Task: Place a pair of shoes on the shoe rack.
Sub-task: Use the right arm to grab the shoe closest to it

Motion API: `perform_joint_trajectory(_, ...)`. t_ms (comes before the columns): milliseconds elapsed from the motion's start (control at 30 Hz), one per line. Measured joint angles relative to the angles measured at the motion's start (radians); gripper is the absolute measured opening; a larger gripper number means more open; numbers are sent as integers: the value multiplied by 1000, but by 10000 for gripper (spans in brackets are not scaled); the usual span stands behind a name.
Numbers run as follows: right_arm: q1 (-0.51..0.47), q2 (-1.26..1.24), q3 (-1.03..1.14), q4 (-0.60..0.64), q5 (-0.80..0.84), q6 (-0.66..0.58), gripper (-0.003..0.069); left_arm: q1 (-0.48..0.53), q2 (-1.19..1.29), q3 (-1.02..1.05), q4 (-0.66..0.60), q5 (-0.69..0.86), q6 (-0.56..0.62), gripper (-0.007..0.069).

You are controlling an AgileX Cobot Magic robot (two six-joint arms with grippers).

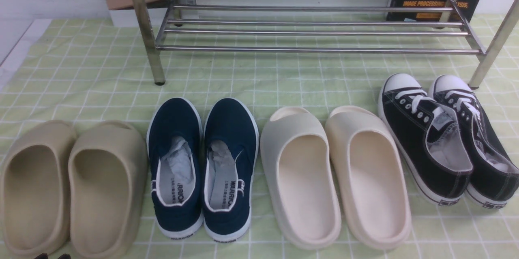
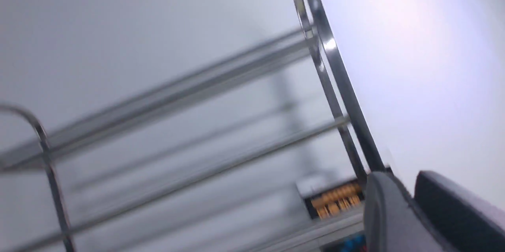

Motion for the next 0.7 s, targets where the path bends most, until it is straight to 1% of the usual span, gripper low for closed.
perform_joint_trajectory(67,0,0,0,0,-47,19,137,0,0,0,0,0,0,239)
perform_joint_trajectory(133,0,0,-4,-4,-47,23,137,0,0,0,0,0,0,239)
perform_joint_trajectory(233,0,11,-133,-116,79,19,89,0,0,0,0,0,0,239)
perform_joint_trajectory(300,0,46,-249,-214,224,4,37,0,0,0,0,0,0,239)
perform_joint_trajectory(333,0,57,-276,-235,257,2,26,0,0,0,0,0,0,239)
perform_joint_trajectory(367,0,83,-344,-283,326,-1,7,0,0,0,0,0,0,239)
perform_joint_trajectory(400,0,149,-435,-339,452,-5,0,0,0,0,0,0,0,239)
perform_joint_trajectory(433,0,197,-496,-372,543,-6,-1,0,0,0,0,0,0,239)
perform_joint_trajectory(467,0,207,-507,-378,579,-9,0,0,0,0,0,0,0,239)
perform_joint_trajectory(500,0,304,-601,-423,720,-11,1,0,0,0,0,0,0,239)
perform_joint_trajectory(533,0,361,-646,-438,807,-12,3,0,0,0,0,0,0,239)
perform_joint_trajectory(567,0,373,-654,-441,841,-12,3,0,0,0,0,0,0,239)
perform_joint_trajectory(600,0,456,-712,-445,955,-12,5,0,0,0,0,0,0,239)
perform_joint_trajectory(633,0,504,-737,-441,1015,-13,5,0,0,0,0,0,0,239)
perform_joint_trajectory(700,0,633,-795,-399,1162,-28,7,0,0,0,0,0,0,239)
